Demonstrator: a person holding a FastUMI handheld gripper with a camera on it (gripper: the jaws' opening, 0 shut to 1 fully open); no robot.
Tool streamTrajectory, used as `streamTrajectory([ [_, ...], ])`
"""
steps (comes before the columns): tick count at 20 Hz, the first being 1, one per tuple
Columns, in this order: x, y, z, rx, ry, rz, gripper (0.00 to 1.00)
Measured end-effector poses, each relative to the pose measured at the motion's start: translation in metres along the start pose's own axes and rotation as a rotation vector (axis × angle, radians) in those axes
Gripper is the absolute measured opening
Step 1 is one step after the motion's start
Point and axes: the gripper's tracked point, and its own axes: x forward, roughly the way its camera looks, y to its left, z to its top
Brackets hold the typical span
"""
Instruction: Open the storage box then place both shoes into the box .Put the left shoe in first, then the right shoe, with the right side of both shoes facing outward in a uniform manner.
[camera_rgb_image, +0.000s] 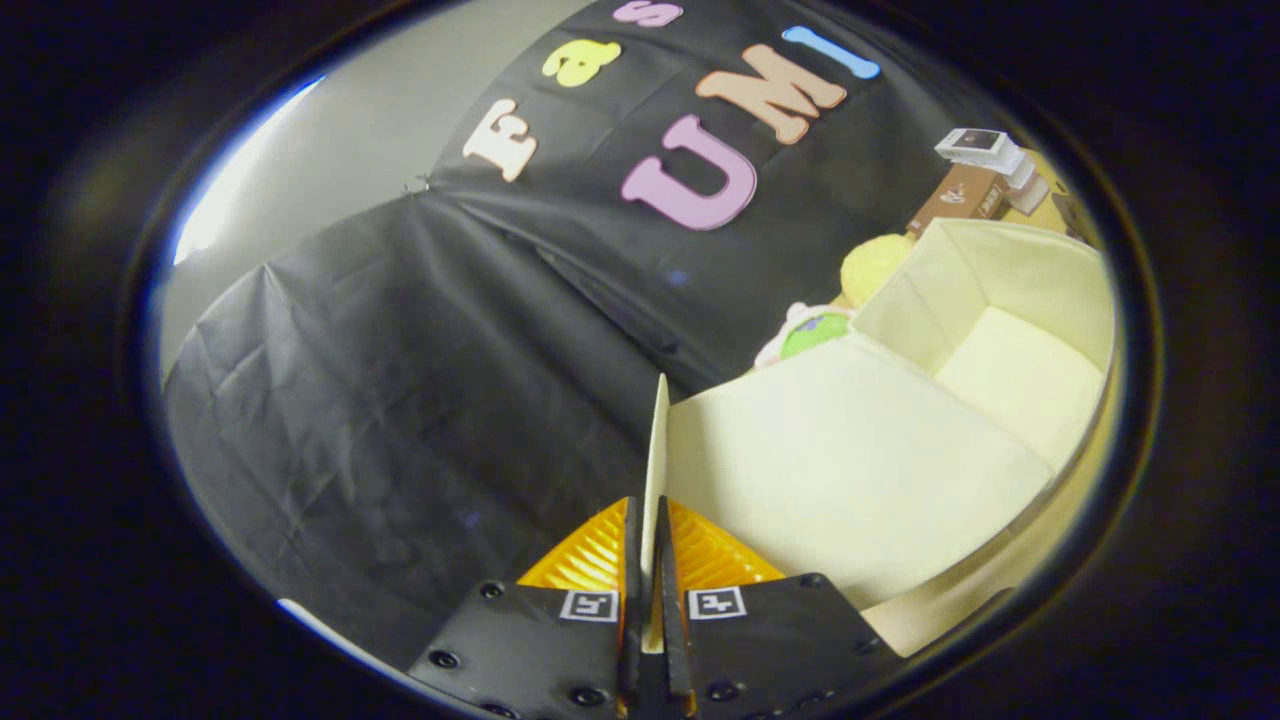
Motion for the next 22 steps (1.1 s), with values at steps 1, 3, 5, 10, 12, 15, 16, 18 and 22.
streamTrajectory([
  [1,0.001,-0.003,-0.008,-0.008,0.009,0.003,0.14],
  [3,0.004,-0.007,-0.018,-0.006,0.02,-0.006,0.33],
  [5,0.004,-0.018,-0.018,-0.048,0.043,-0.025,0.52],
  [10,-0.025,-0.059,0.005,-0.175,0.055,-0.116,1.0],
  [12,-0.04,-0.078,0.031,-0.2,0.043,-0.162,1.0],
  [15,-0.064,-0.109,0.076,-0.235,0.02,-0.271,1.0],
  [16,-0.075,-0.126,0.093,-0.253,0.019,-0.329,1.0],
  [18,-0.097,-0.155,0.122,-0.285,0.026,-0.44,1.0],
  [22,-0.134,-0.205,0.172,-0.39,0.11,-0.661,1.0],
])
